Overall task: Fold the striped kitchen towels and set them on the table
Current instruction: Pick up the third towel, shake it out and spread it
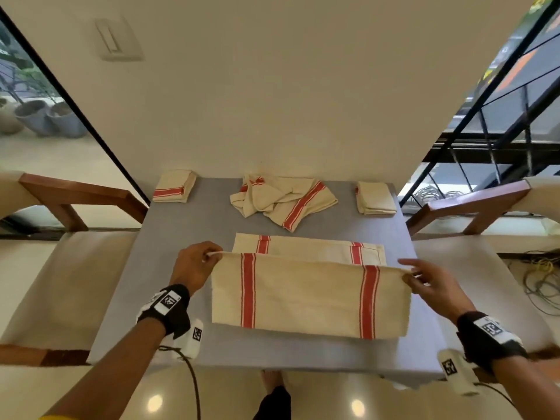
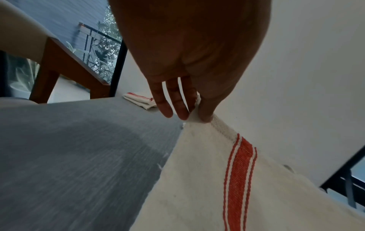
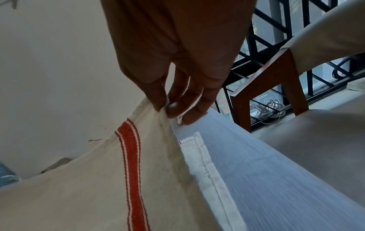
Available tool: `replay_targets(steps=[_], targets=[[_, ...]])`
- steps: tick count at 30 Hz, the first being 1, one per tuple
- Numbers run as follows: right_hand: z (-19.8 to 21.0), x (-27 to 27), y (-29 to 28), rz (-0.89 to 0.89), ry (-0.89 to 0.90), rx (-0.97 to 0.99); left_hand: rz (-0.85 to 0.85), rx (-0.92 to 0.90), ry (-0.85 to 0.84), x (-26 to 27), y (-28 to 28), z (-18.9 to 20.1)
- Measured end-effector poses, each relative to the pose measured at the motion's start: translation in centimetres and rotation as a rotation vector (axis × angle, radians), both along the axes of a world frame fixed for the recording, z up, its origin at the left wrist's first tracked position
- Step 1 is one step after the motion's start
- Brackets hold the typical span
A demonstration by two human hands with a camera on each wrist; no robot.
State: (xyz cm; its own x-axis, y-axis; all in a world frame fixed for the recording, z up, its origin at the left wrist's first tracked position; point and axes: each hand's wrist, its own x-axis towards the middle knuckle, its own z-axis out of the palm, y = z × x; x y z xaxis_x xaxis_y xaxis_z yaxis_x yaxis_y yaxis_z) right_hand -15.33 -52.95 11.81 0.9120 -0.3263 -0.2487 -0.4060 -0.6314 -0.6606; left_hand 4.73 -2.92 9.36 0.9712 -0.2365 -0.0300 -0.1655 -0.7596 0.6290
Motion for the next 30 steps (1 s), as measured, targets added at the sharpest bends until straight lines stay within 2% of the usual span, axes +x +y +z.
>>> replay_targets(steps=[6,11,17,22,27,30], targets=[[-4.0,7.4,-2.5,0.009,0.112,-0.090,0.008,-0.009,0.081,7.0,-2.3,-4.5],[-7.0,12.0,-3.6,-0.031,0.126,-0.123,-0.014,-0.004,0.140,11.4,-3.7,-7.6],[-10.6,13.5,-3.5,-0.189,0.153,-0.086,-0.040,0.079,0.227,13.8,-5.3,-10.2],[-12.0,14.5,-3.4,-0.180,0.233,-0.108,-0.040,0.200,0.238,14.1,-6.1,-11.4],[-11.7,14.8,-3.2,-0.201,0.251,-0.129,-0.034,0.216,0.256,14.6,-6.3,-11.6],[-10.9,15.1,-2.7,-0.190,0.333,-0.110,-0.104,0.250,0.277,14.6,-6.4,-11.4]])
